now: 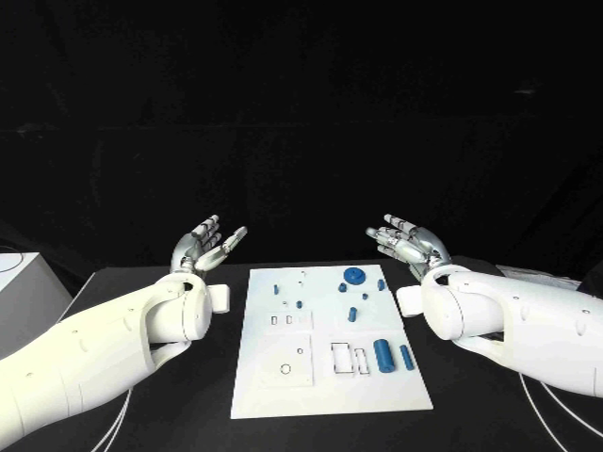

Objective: Assemble the parts on the task board

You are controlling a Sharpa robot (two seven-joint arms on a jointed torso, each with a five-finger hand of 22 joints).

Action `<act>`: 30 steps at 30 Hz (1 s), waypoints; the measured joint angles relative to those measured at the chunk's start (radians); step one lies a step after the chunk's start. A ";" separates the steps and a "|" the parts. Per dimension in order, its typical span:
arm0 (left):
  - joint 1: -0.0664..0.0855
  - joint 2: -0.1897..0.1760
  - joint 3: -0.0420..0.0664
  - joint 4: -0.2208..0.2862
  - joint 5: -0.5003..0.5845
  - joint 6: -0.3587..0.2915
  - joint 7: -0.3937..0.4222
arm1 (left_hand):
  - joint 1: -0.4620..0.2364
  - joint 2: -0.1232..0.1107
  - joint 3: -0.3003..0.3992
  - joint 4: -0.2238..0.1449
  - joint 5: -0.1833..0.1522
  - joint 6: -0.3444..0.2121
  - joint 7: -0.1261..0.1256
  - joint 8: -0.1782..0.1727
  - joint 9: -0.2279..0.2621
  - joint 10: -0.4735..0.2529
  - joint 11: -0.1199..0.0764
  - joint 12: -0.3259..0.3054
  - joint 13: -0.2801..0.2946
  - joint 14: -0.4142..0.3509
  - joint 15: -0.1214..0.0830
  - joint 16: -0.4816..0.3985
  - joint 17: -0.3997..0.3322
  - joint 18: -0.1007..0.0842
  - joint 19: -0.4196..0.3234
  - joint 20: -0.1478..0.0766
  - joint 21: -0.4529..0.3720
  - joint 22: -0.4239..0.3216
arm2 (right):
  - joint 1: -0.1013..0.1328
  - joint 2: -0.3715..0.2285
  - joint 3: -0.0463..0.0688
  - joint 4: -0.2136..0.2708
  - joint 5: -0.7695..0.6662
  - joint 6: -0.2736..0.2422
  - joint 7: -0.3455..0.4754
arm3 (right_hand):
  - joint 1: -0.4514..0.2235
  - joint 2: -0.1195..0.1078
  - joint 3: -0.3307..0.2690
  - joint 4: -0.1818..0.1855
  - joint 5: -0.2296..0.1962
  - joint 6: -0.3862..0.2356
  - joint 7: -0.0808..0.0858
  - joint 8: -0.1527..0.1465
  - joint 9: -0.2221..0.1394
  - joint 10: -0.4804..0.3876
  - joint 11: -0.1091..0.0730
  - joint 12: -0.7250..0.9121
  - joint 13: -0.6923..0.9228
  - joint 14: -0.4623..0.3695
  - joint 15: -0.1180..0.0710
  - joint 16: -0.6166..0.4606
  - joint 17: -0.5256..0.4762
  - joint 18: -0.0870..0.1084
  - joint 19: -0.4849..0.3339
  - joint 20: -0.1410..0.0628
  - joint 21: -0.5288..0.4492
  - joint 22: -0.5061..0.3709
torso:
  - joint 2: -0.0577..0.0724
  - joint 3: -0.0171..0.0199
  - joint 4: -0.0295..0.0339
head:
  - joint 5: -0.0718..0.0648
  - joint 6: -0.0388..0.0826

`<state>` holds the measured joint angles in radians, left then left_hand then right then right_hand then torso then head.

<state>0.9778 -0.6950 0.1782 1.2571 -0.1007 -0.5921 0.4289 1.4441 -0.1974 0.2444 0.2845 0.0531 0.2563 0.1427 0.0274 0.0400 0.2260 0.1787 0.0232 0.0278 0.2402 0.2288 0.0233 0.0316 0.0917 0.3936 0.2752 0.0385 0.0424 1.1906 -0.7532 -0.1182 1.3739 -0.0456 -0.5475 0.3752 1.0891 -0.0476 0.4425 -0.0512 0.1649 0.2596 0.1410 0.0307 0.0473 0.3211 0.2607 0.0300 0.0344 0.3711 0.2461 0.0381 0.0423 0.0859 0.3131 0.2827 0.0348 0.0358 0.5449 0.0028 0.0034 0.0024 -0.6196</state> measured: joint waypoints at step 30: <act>-0.006 -0.184 0.061 0.214 -0.194 0.314 -0.085 | -0.012 0.024 0.224 -0.050 0.004 0.700 0.036 0.226 0.170 1.015 -0.082 0.106 0.061 1.038 -0.202 0.512 0.445 0.086 0.830 -0.160 0.408 0.169 | 0.107 0.012 -0.018 -0.108 -1.062 0.170 -0.195 | 0.203 -0.068 0.060 -0.108 0.037 0.716 0.042 0.179 0.110 0.874 -0.149 0.062 0.034 0.907 -0.208 0.237 0.159 0.084 0.880 -0.162 0.419 0.184 | 0.071 -0.0041 0.0287 | -0.040 -0.016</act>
<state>0.9717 -0.8786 0.2392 1.4716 -0.2945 -0.2780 0.3443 1.4322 -0.1734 0.4683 0.2342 0.0570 0.9563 0.1785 0.2535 0.2101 1.2410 0.0966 0.1297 0.0884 1.2780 0.0266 0.5348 0.4764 0.1781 1.2232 0.1149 0.4466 0.2111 1.2978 -0.7413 -0.1364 1.2662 -1.1079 -0.3779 0.1803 1.2922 -0.1159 0.5026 -0.1587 0.2017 0.9755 0.1833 0.2097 0.1569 1.1953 0.1113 0.0919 0.0686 1.2777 0.0381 0.2750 0.2010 0.1700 1.1934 0.1204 0.4540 0.2203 0.6156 -0.0013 0.0320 -0.0376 -0.6355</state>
